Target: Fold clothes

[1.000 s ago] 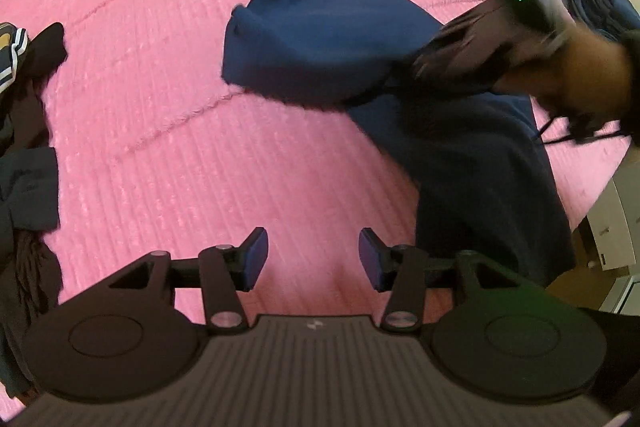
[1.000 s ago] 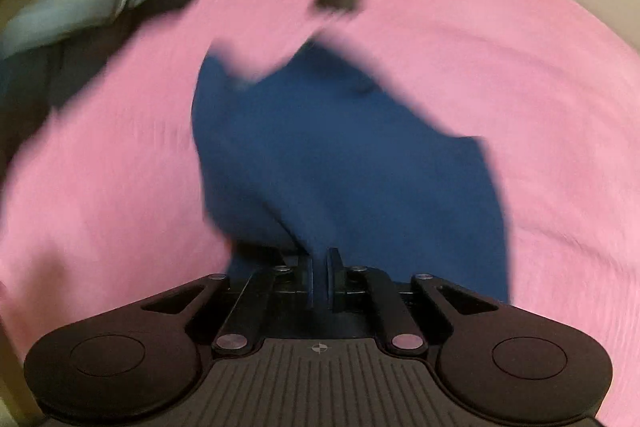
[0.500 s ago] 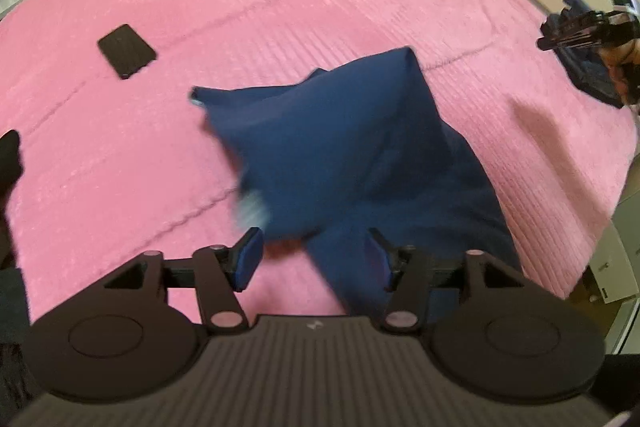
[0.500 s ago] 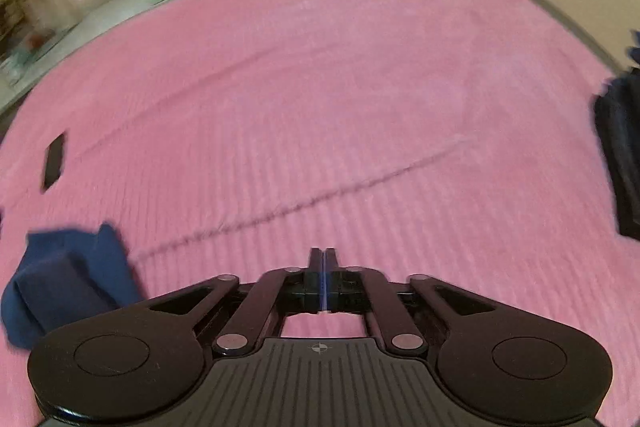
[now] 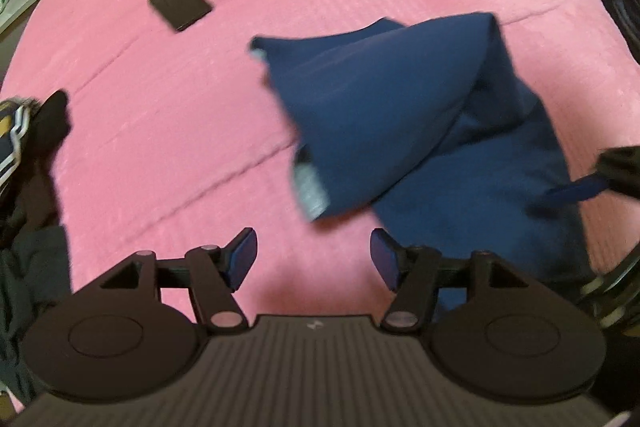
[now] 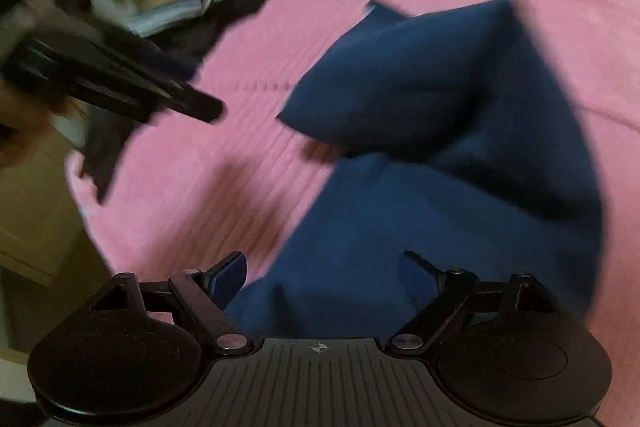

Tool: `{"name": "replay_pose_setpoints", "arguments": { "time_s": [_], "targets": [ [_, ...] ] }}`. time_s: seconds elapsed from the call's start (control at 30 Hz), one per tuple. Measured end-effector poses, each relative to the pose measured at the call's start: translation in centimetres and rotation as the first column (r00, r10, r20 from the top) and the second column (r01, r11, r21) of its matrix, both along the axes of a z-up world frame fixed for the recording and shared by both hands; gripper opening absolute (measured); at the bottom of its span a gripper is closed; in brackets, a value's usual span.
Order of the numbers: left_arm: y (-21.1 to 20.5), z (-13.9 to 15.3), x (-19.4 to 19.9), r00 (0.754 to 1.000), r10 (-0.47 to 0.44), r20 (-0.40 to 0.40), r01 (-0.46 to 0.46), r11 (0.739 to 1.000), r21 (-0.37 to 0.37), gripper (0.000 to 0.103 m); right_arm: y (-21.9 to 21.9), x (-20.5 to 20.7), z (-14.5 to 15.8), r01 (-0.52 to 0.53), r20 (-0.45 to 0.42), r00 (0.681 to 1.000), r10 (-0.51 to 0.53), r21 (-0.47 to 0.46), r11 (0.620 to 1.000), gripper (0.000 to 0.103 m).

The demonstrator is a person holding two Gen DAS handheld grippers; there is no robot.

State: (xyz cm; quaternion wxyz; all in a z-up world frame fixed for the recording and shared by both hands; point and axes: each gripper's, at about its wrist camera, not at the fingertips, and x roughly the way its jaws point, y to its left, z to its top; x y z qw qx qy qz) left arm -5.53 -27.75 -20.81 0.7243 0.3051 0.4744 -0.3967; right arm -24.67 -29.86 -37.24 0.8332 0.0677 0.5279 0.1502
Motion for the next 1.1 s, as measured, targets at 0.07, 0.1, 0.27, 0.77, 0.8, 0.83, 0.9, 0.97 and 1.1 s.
{"name": "replay_pose_setpoints", "arguments": {
  "time_s": [0.07, 0.1, 0.27, 0.77, 0.8, 0.83, 0.9, 0.97, 1.1],
  "targets": [
    [1.7, 0.1, 0.5, 1.0, 0.006, 0.005, -0.006, 1.0, 0.0, 0.06, 2.0, 1.7, -2.0, -0.008, -0.035, 0.999, 0.005, -0.09, 0.996, 0.086],
    [2.6, 0.1, 0.8, 1.0, 0.008, 0.008, -0.008, 1.0, 0.0, 0.061, 2.4, 2.4, -2.9, -0.02, -0.057, 0.998, 0.011, -0.143, 0.989, 0.086],
    [6.0, -0.2, 1.5, 1.0, 0.029, 0.004, -0.029, 1.0, 0.012, 0.061, -1.0, 2.7, -1.2, 0.06, -0.056, 0.996, -0.07, -0.156, 0.986, 0.007],
    [-4.5, 1.7, -2.2, 0.996, -0.069, -0.049, 0.061, 0.986, -0.158, 0.061, -40.3, -19.1, 10.3, 0.806, 0.03, 0.566, -0.824, -0.229, 0.545, 0.0],
    [-5.8, 1.4, -2.5, 0.995, -0.09, -0.046, 0.082, 0.984, -0.157, 0.061, -41.8, -20.0, 9.2, 0.812, -0.002, 0.544, -0.839, -0.249, 0.527, 0.0],
    [-6.9, 1.2, -2.7, 0.993, -0.109, -0.039, 0.102, 0.983, -0.152, 0.061, -42.2, -20.2, 9.0, 0.81, -0.007, 0.546, -0.838, -0.25, 0.53, 0.0],
    [-8.6, 0.6, -3.0, 0.991, -0.134, -0.022, 0.13, 0.981, -0.141, 0.062, -41.4, -19.5, 9.1, 0.796, 0.004, 0.578, -0.816, -0.222, 0.563, 0.008],
    [-9.9, -0.1, -2.7, 0.989, -0.147, -0.006, 0.145, 0.981, -0.126, 0.062, -38.7, -17.9, 9.0, 0.771, 0.026, 0.628, -0.778, -0.164, 0.616, 0.077],
    [-12.8, -1.5, -2.3, 0.967, -0.242, 0.075, 0.247, 0.966, -0.078, 0.062, -32.7, -14.3, 7.8, 0.576, 0.083, 0.817, -0.571, -0.169, 0.799, 0.086]
  ]
}}
